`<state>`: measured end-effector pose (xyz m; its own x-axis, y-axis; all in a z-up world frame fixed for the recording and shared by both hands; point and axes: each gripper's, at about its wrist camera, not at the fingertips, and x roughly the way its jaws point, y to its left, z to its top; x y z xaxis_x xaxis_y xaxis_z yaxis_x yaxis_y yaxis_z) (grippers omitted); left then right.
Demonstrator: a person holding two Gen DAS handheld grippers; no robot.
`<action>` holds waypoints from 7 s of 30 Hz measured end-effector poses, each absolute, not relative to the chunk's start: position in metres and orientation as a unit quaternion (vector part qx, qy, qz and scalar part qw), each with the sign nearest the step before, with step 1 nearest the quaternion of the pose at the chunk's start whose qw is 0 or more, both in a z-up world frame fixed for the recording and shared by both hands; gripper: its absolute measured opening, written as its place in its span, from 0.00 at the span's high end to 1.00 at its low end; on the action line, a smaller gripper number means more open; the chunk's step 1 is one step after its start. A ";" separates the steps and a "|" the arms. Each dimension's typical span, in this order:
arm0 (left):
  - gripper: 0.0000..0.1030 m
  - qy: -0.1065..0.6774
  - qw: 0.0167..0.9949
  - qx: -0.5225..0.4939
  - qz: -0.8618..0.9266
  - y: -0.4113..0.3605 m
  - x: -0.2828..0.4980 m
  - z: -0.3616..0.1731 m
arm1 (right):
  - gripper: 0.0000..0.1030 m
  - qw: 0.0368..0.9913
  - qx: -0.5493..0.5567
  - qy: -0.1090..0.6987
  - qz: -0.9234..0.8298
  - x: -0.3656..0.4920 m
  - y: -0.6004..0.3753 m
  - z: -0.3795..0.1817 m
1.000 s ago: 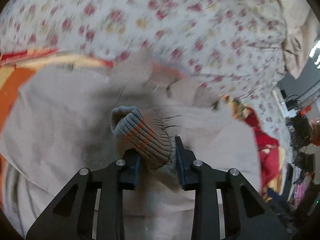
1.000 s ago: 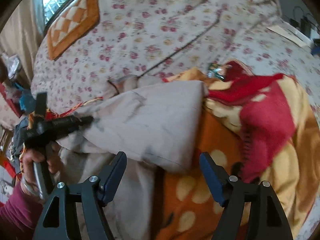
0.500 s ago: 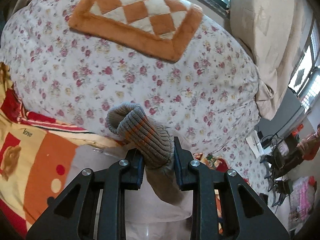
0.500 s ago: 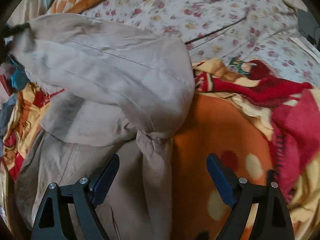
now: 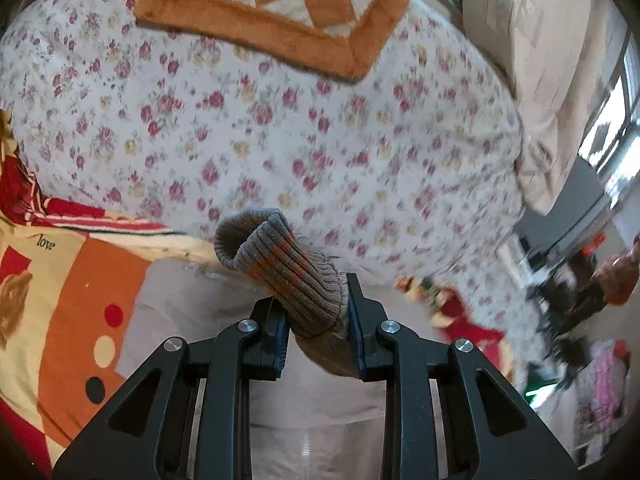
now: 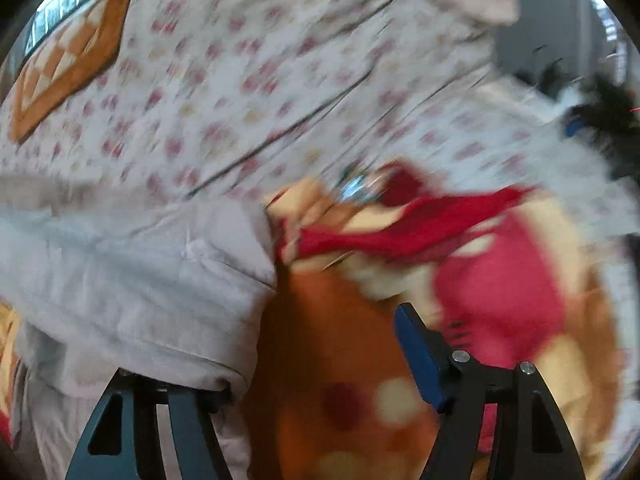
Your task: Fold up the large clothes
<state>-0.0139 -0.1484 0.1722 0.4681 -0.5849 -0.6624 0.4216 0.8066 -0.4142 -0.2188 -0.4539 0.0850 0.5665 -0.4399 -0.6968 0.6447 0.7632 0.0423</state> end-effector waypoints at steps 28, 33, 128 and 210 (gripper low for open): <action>0.77 0.442 0.864 -0.090 -0.222 -0.101 0.008 0.137 | 0.09 0.880 0.026 0.442 -0.169 -0.195 -0.386 0.052; 0.77 0.455 0.858 -0.069 -0.229 -0.110 0.007 0.126 | 0.40 0.865 0.149 0.391 -0.276 -0.189 -0.450 0.056; 0.36 0.443 0.889 0.062 -0.099 0.003 -0.174 0.053 | 0.17 0.868 0.191 0.434 -0.151 -0.324 -0.377 0.064; 0.90 0.483 0.823 -0.015 -0.298 0.044 -0.203 0.101 | 0.86 0.852 0.235 0.412 0.222 -0.401 -0.287 0.079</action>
